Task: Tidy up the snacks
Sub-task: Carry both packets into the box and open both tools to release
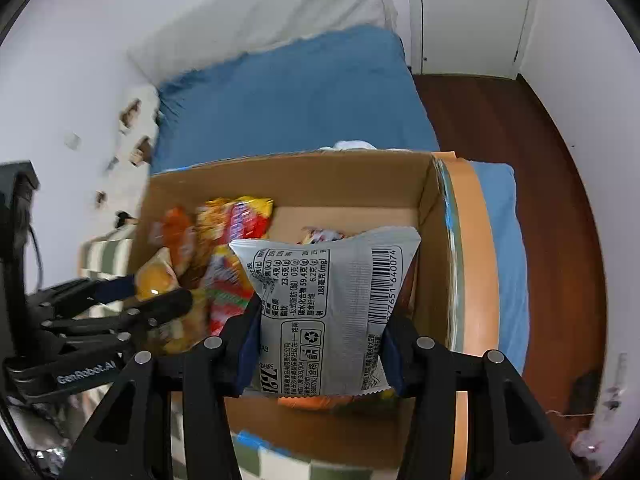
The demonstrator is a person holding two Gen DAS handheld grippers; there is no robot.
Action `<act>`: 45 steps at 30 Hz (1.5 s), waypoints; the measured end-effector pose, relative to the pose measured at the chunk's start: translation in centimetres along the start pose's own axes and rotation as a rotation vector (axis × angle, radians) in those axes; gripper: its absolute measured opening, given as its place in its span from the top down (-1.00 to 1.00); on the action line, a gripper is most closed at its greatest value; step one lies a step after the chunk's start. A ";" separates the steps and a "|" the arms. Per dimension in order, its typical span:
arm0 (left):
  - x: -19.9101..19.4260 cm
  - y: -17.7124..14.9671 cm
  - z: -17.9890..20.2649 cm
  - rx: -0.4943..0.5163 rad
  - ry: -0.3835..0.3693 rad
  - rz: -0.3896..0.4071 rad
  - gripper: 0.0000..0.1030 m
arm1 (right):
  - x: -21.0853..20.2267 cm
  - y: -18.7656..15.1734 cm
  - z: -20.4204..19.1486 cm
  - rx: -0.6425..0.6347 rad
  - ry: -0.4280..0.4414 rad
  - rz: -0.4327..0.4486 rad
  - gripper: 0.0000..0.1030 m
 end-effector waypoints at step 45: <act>-3.5 -4.5 -1.8 -0.045 0.140 0.222 -0.67 | -0.1 -3.1 0.8 -0.007 -0.147 0.107 -0.91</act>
Point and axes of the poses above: each gripper's, at about its wrist camera, not at the fingertips, and x roughly the way its jaws point, z to its right, y to its top, the point moved 9 cm from there along x, roughly the way its jaws point, and after that the axes turned 6 degrees about y, right-handed, at the moved point
